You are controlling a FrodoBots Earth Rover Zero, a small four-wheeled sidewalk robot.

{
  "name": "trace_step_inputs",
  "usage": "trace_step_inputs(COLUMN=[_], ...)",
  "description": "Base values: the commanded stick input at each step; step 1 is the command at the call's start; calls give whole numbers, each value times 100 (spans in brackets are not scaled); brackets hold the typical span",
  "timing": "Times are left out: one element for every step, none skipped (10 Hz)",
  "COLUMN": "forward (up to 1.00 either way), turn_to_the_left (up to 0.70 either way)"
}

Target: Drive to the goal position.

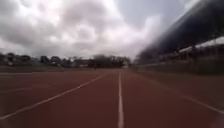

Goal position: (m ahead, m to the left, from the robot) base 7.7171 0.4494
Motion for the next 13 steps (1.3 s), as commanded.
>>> trace_step_inputs(forward=[70,70,70,70,70,70,70,70,70,70,70,70,70], turn_to_the_left=[0,0,0,0,0,0,-29,-13,0,0,0,0,0])
